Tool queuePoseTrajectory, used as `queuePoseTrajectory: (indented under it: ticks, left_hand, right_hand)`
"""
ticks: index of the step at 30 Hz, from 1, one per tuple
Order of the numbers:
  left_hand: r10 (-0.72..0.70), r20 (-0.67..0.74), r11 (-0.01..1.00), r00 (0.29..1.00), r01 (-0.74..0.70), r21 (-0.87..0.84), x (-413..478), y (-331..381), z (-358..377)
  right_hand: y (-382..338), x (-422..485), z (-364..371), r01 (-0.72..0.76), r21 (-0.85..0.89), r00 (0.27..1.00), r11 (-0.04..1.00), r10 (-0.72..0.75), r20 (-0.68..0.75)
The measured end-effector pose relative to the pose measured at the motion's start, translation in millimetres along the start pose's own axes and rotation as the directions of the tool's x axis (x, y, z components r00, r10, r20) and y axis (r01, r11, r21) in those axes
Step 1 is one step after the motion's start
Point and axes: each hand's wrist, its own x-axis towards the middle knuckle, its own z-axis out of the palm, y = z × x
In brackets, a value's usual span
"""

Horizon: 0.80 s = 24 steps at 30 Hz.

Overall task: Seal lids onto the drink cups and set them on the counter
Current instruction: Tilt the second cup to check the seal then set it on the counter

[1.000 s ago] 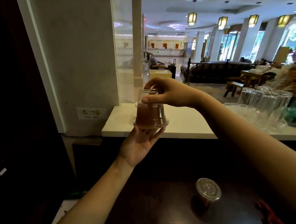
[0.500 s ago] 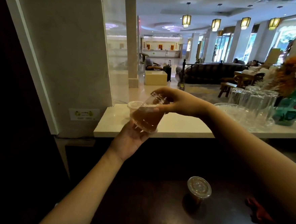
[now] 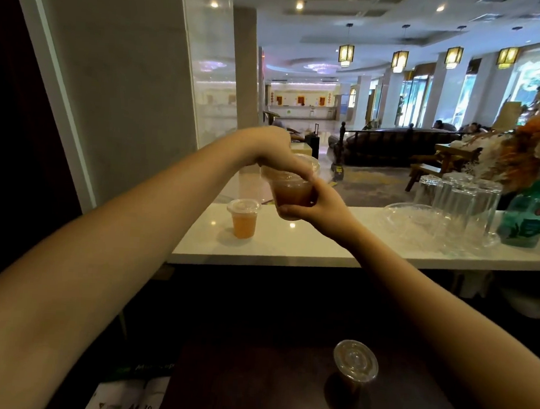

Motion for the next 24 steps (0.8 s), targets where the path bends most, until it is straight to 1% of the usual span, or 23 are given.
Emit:
queuePoseTrajectory:
  ticks: [2, 10, 15, 21, 24]
  left_hand:
    - [-0.008, 0.019, 0.997, 1.000, 0.007, 0.073, 8, 8, 2]
    - [0.008, 0.076, 0.997, 0.997, -0.014, 0.073, 33, 4, 19]
    - [0.038, 0.086, 0.997, 0.996, -0.044, 0.061, 56, 1, 31]
    - [0.062, 0.138, 0.997, 0.988, -0.067, 0.034, 91, -11, 27]
    - [0.048, 0.193, 0.999, 0.980, -0.050, 0.004, 114, -25, 30]
  right_hand:
    - [8, -1, 0, -0.016, 0.081, 1.000, 0.997, 0.016, 0.000]
    - [37, 5, -4, -0.098, 0.198, 0.995, 0.975, 0.098, 0.007]
    - [55, 19, -11, -0.140, 0.206, 0.990, 0.968, 0.143, 0.000]
    - [71, 52, -21, -0.150, 0.187, 0.989, 0.971, 0.150, 0.013]
    - [87, 69, -22, -0.169, 0.188, 0.985, 0.967, 0.169, 0.020]
